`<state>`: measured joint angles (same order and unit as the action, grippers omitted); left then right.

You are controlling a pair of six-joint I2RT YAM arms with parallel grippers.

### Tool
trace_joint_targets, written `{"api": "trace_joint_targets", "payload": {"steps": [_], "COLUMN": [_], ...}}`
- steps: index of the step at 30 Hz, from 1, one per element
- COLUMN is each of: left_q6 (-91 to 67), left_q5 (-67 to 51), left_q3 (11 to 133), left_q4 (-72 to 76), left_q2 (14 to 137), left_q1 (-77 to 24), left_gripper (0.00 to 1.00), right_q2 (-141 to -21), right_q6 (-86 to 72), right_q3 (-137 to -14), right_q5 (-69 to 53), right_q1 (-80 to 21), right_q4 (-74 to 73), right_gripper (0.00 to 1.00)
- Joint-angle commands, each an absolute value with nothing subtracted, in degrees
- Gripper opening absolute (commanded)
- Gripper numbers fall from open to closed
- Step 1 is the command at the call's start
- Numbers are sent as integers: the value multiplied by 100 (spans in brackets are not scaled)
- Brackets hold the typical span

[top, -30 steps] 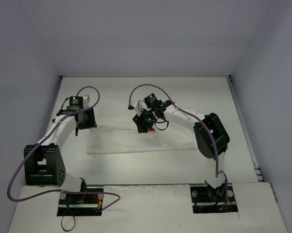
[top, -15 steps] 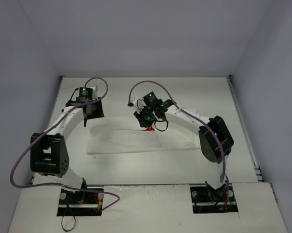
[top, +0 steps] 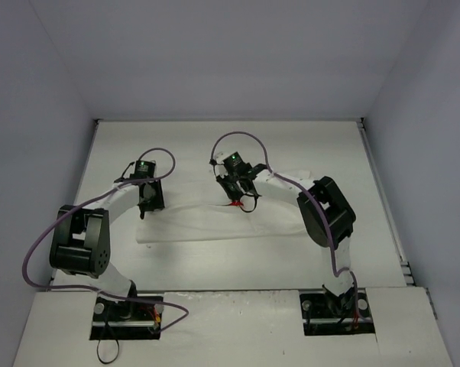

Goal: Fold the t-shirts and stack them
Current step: Fold the other side of the tshirt into a rectangle

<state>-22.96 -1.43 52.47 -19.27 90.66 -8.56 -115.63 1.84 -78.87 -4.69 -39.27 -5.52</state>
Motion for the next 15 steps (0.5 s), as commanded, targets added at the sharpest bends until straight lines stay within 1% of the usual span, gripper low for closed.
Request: {"api": "trace_joint_targets", "payload": {"steps": [1, 5, 11, 12, 13, 15], "left_q6": [-2487, -2474, -2209, -2132, -2022, -1685], "left_q5": [360, 416, 267, 194, 123, 1], "left_q3": [4975, 4932, 5441, 5536, 5637, 5842], "left_q4": [-1696, -1713, -1868, -1877, -1866, -1852], "left_q2": [8324, 8243, 8254, 8157, 8017, 7891], "left_q1": [-799, -557, -475, -480, -508, -708], "left_gripper": [30, 30, 30, 30, 30, 30], "right_q2": [-11101, -10771, -9969, -9715, -9479, -8995], "right_q6": [-317, -459, -531, -537, -609, -961], "right_q3": [-7348, -6933, -6450, -6397, -6342, -6207], "right_q5": [-17, 420, 583, 557, 575, 948], "right_q1": [-3867, -3828, -3753, -3758, -3762, -3734], "right_q4": [-62, -62, -62, -62, -62, -70], "right_gripper": [16, 17, 19, 21, 27, 43]}}
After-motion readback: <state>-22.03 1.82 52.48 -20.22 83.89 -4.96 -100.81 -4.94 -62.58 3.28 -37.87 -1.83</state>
